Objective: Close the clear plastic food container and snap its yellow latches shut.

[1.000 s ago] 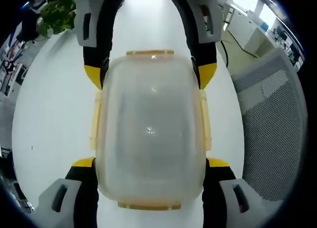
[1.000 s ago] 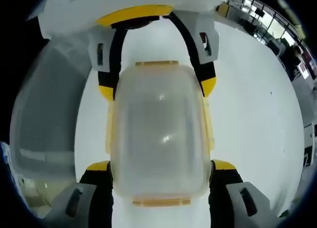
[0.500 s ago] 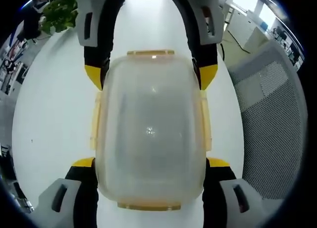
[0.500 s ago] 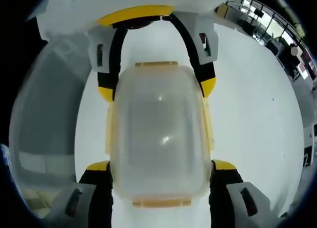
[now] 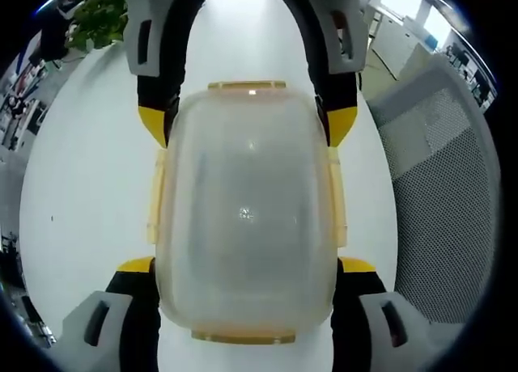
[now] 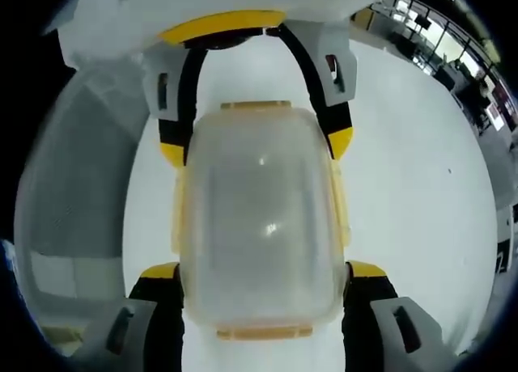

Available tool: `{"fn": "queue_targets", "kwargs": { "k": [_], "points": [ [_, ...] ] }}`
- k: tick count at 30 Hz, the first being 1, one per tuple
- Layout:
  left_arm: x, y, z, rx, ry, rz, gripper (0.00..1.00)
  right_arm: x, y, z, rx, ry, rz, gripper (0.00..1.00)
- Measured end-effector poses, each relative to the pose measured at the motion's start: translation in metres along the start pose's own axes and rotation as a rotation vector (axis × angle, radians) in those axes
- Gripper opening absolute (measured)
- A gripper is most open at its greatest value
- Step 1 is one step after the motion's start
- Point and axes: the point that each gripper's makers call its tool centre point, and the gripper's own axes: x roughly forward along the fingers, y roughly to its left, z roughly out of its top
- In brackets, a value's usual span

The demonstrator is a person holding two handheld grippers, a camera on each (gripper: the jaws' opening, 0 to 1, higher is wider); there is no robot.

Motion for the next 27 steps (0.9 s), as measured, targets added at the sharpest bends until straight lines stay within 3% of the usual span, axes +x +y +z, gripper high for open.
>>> {"fn": "queue_targets", "kwargs": {
  "k": [27],
  "points": [
    [-0.011,-0.002,-0.044,-0.011,0.000,0.006,0.89,0.019,0.003,0.042,-0.002,-0.003,0.001,0.82]
  ]
}}
